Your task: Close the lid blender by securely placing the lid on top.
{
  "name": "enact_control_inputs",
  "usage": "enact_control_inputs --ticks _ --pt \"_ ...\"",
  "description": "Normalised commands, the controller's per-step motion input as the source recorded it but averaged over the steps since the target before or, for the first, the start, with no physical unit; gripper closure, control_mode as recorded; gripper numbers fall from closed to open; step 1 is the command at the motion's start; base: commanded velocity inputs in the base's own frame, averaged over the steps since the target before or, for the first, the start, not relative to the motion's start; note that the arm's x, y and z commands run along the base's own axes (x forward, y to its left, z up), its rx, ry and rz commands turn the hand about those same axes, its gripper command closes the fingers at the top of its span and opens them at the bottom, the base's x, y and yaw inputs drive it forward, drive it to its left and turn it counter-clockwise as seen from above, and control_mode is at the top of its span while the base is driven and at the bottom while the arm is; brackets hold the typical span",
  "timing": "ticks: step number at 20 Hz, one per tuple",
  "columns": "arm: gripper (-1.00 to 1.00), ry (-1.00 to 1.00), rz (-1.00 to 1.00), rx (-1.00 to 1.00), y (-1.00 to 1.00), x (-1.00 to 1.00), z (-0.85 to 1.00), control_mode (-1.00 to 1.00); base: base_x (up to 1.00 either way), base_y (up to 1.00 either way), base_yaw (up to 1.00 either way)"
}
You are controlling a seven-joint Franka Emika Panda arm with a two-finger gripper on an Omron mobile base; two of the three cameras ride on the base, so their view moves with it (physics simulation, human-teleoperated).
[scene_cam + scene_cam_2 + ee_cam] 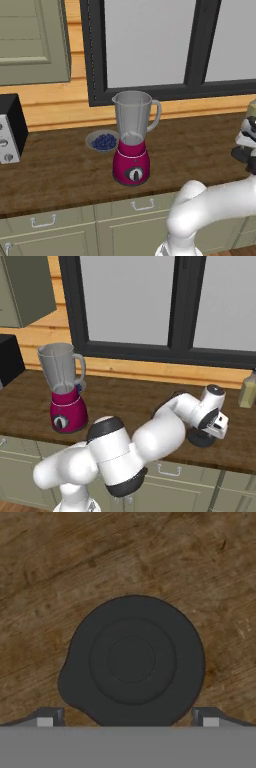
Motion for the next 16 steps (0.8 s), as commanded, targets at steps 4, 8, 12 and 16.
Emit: enact_control_inputs --ticks 4,8,12,16 --pt "-1.00 0.00 0.02 0.00 0.00 0.12 -0.15 -1.00 0.00 0.00 0.00" --pt "-1.00 0.00 0.01 0.00 0.00 0.10 -0.16 -1.00 0.00 0.00 0.00" --pt "-1.00 0.00 0.00 0.00 0.00 0.08 -0.16 -1.00 0.00 0.00 0.00" --pt "-1.00 0.00 0.00 0.00 0.00 0.12 -0.18 -1.00 0.00 0.00 0.00"
